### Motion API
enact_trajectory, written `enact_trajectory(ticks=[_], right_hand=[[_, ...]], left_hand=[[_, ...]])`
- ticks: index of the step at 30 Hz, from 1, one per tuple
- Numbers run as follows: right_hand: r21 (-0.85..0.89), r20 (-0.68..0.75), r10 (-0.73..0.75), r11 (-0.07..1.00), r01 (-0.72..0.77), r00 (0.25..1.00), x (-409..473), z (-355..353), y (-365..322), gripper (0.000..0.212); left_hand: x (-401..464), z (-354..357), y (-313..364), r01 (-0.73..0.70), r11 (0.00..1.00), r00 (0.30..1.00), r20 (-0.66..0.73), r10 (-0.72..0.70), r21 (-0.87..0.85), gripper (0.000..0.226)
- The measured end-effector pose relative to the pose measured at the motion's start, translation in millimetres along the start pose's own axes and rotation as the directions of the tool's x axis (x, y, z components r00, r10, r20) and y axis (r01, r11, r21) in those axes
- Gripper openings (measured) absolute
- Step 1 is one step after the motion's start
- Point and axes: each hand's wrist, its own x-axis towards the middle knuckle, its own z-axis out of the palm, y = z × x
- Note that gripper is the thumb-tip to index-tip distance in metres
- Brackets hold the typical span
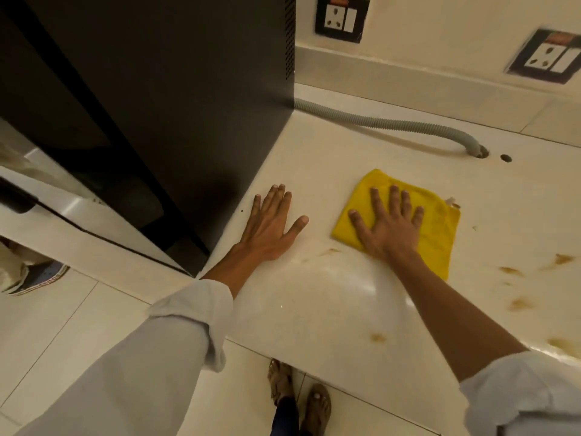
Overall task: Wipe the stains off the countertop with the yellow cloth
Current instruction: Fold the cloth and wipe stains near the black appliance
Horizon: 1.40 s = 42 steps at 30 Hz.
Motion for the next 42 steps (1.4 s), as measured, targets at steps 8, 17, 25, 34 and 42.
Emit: enact_trajectory(ticks=[8,17,25,34,42], right_hand=[[-0.012,0.007,0.065,0.998,-0.065,0.998,45,-10,46,0.091],[-0.032,0.037,-0.003,0.999,0.005,0.999,68,-1,1,0.093],[-0.029,0.050,-0.216,0.976,0.218,0.975,-14,18,-96,0.088],[0.010,-0.004,-0.222,0.975,0.222,0.975,-115,24,-88,0.087],[-0.021,-0.040,0.011,1.000,-0.012,0.999,-178,7,14,0.087]], left_hand=[[-62,15,-15,0.018,0.995,1.000,-0.014,-0.016,0.103,0.083],[-62,17,-18,-0.019,0.998,0.999,-0.049,0.022,0.062,0.091],[-64,16,-21,-0.065,0.990,0.989,-0.138,0.047,-0.128,0.071],[-68,15,-21,-0.090,0.978,0.978,-0.204,0.050,-0.191,0.064],[-66,20,31,-0.096,0.967,0.991,-0.117,0.070,-0.235,0.070]])
